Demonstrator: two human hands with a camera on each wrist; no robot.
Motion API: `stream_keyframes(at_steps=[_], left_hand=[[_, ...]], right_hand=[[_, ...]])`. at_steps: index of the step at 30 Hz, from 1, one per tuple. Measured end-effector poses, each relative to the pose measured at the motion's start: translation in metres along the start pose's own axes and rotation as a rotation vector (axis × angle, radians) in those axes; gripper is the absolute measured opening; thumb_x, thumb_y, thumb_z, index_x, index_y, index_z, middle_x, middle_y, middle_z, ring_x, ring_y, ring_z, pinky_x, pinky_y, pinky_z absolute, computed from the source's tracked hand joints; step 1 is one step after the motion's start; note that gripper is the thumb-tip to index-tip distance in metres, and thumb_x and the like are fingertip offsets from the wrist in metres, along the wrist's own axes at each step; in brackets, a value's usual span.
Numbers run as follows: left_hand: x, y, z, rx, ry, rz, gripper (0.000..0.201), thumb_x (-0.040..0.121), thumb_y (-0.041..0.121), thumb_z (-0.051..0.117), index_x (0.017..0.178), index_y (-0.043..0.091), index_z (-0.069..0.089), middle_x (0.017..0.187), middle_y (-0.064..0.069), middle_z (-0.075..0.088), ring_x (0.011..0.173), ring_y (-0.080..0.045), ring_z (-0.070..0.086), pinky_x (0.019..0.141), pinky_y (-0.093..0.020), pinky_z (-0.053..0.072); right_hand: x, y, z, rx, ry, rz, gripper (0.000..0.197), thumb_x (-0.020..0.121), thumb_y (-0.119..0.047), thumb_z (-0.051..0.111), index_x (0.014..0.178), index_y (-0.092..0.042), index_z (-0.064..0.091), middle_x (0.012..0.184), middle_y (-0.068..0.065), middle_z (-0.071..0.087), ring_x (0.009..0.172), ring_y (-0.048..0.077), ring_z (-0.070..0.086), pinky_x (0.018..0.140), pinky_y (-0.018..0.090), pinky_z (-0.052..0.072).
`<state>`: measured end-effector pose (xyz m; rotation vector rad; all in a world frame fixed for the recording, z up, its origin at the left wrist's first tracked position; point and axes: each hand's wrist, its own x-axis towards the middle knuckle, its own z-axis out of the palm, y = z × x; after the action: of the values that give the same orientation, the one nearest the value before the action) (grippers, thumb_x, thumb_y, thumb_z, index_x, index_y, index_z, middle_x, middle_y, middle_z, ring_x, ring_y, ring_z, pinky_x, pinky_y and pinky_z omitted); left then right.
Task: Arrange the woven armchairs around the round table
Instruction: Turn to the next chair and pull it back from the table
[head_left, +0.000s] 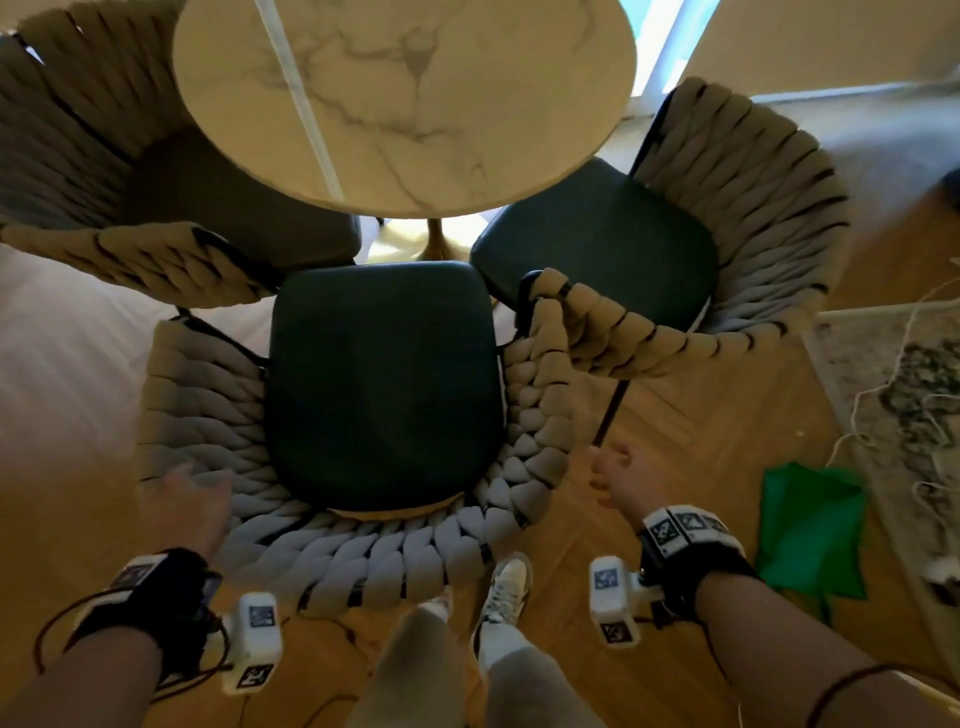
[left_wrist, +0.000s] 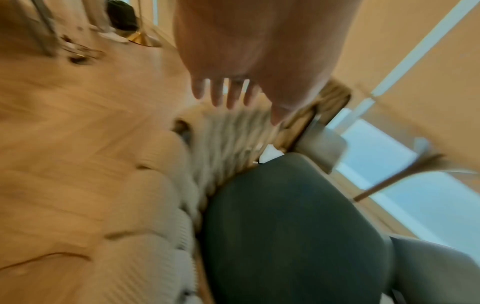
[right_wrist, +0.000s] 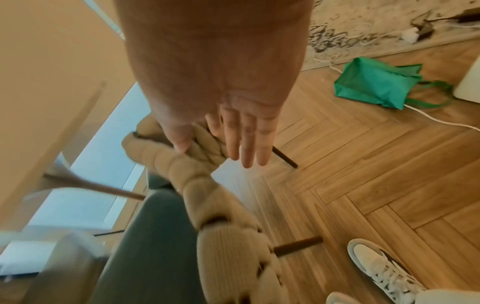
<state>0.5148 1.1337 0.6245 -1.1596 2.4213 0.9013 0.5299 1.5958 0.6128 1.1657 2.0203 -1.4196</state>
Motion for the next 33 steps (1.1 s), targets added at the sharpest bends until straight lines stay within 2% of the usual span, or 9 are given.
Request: stream_keyframes(at_steps=[2,6,9,14,20,25,28,30,33], left_hand=[[-0.042,0.071,0.021,-0.120,-0.079,0.156,0.032,0.099,0.029,0.056,0.121,0.006,0.059,0.112,-0.016,0.061,0.110,-0.038,0.060,0.092,-0.048,0.049],[-0.085,0.167,0.068,-0.375,-0.442,0.186,0.013,0.102,0.024,0.050,0.099,0.018,0.061,0.101,-0.009,0.069,0.099,-0.024,0.064,0.081,-0.033,0.048],[-0.118,0.225,0.107,-0.384,-0.632,0.248,0.019,0.104,0.023,0.046,0.106,0.014,0.063,0.094,-0.007,0.071,0.092,-0.021,0.067,0.084,-0.035,0.052],[-0.176,0.274,0.179,-0.196,-0.784,0.306,0.028,0.104,0.024,0.046,0.117,0.005,0.062,0.096,-0.011,0.070,0.089,-0.022,0.066,0.089,-0.040,0.054],[-0.215,0.326,0.264,-0.151,-0.717,0.182,0.030,0.105,0.022,0.046,0.124,0.003,0.059,0.091,-0.010,0.068,0.082,-0.021,0.065,0.077,-0.034,0.054],[-0.237,0.364,0.325,-0.371,-0.409,-0.070,0.040,0.104,0.032,0.047,0.140,0.016,0.042,0.118,-0.011,0.059,0.091,-0.025,0.065,0.083,-0.045,0.057],[-0.248,0.380,0.359,-0.511,-0.281,-0.247,0.051,0.101,0.035,0.049,0.147,0.019,0.035,0.131,-0.012,0.053,0.103,-0.030,0.064,0.093,-0.053,0.055],[-0.255,0.392,0.374,-0.592,-0.258,-0.321,0.054,0.100,0.035,0.051,0.149,0.020,0.033,0.130,-0.010,0.050,0.114,-0.034,0.059,0.098,-0.058,0.052],[-0.251,0.407,0.397,-0.670,-0.230,-0.381,0.065,0.092,0.040,0.057,0.150,0.019,0.035,0.136,-0.013,0.053,0.123,-0.041,0.057,0.089,-0.058,0.056]], right_hand=[[0.006,-0.012,-0.033,0.092,0.045,0.029,0.051,0.096,-0.034,0.058,0.137,-0.006,0.048,0.118,0.018,0.065,0.089,0.025,0.066,0.081,0.044,0.056],[0.010,-0.027,-0.067,0.167,-0.009,0.043,0.029,0.099,-0.027,0.053,0.117,-0.004,0.055,0.096,0.015,0.066,0.080,0.026,0.064,0.071,0.040,0.053],[0.019,-0.031,-0.098,0.133,-0.089,0.012,0.016,0.099,-0.026,0.053,0.101,-0.011,0.060,0.092,0.014,0.068,0.080,0.027,0.066,0.069,0.038,0.053],[0.046,-0.012,-0.165,0.159,-0.084,0.008,0.025,0.100,-0.022,0.051,0.112,-0.003,0.061,0.090,0.015,0.069,0.076,0.025,0.065,0.060,0.026,0.050],[0.109,0.000,-0.266,0.268,-0.079,0.023,0.020,0.101,-0.021,0.048,0.110,-0.007,0.059,0.086,0.011,0.066,0.071,0.020,0.061,0.055,0.025,0.047],[0.173,-0.007,-0.344,0.257,-0.093,0.052,0.020,0.100,-0.018,0.049,0.111,-0.005,0.060,0.079,0.010,0.064,0.055,0.015,0.065,0.041,0.019,0.049],[0.208,-0.027,-0.374,0.228,-0.142,0.036,0.026,0.100,-0.020,0.050,0.115,-0.001,0.059,0.085,0.013,0.066,0.066,0.021,0.065,0.051,0.029,0.051],[0.231,-0.049,-0.389,0.216,-0.166,0.016,0.024,0.100,-0.022,0.050,0.113,-0.003,0.058,0.092,0.015,0.066,0.073,0.024,0.064,0.060,0.034,0.051],[0.270,-0.085,-0.402,0.158,-0.168,-0.005,0.016,0.099,-0.026,0.052,0.102,-0.011,0.056,0.101,0.016,0.067,0.082,0.027,0.065,0.071,0.038,0.053]])
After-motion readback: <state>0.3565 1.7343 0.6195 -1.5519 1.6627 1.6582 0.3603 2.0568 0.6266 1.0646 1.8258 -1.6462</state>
